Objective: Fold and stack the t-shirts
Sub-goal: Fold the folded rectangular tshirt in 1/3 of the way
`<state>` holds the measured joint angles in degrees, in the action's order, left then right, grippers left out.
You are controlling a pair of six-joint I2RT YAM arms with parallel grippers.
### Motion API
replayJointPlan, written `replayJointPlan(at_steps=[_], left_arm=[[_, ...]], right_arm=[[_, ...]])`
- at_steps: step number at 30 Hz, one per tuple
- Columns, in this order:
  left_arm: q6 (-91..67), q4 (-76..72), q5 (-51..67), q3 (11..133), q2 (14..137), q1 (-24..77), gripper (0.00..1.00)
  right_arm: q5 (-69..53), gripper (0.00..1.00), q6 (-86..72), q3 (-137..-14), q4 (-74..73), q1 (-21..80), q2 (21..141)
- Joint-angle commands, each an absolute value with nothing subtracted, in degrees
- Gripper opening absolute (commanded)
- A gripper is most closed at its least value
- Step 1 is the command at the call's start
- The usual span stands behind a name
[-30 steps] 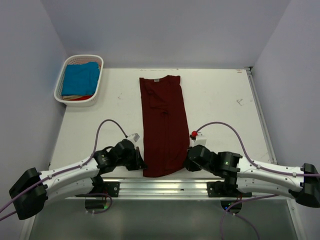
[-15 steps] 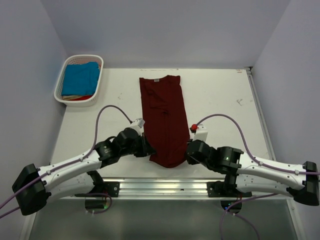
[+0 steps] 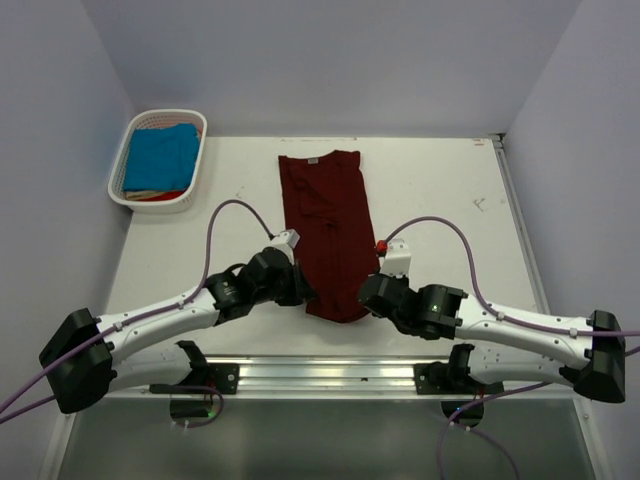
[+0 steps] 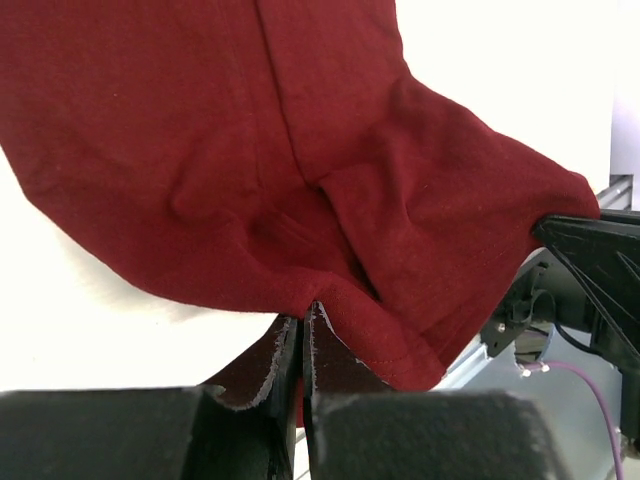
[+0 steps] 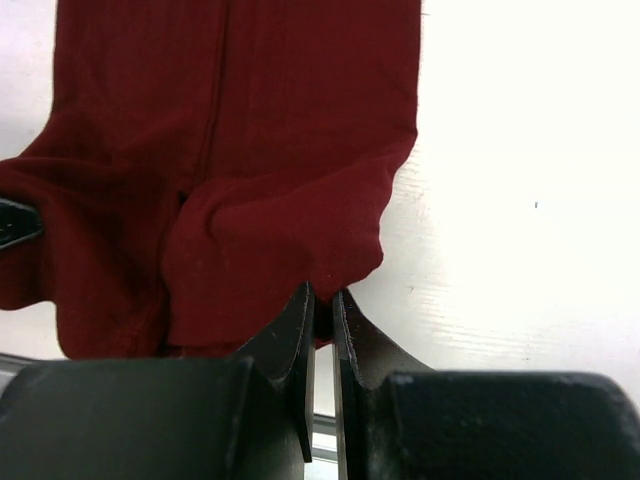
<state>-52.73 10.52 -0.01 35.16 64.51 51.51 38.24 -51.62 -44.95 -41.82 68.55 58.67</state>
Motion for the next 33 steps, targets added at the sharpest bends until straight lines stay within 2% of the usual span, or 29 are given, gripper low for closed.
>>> replayJointPlan(at_steps=[1,12,18,33], left_arm=[[-51.24,10.02,-2.81,37.09,63.63,51.07,0.04],[-48.61,5.81,-6.33,34.37,63.1,48.61,0.0],[-45.79,0.89,-5.45,34.1,66.88,44.92,0.0],[-42.54,-9.31,-2.64,37.08,78.04,39.11,0.0]], right_arm=[[42.36,0.0,-52.38,-47.29,-41.67,68.12,59.68],[40.7,0.0,-49.49,-46.67,-35.87,62.95,63.28],[37.18,0.0,-44.13,-47.2,-29.54,56.18,67.49],[32.35,0.0,-34.02,-54.13,-17.85,48.79,82.08]])
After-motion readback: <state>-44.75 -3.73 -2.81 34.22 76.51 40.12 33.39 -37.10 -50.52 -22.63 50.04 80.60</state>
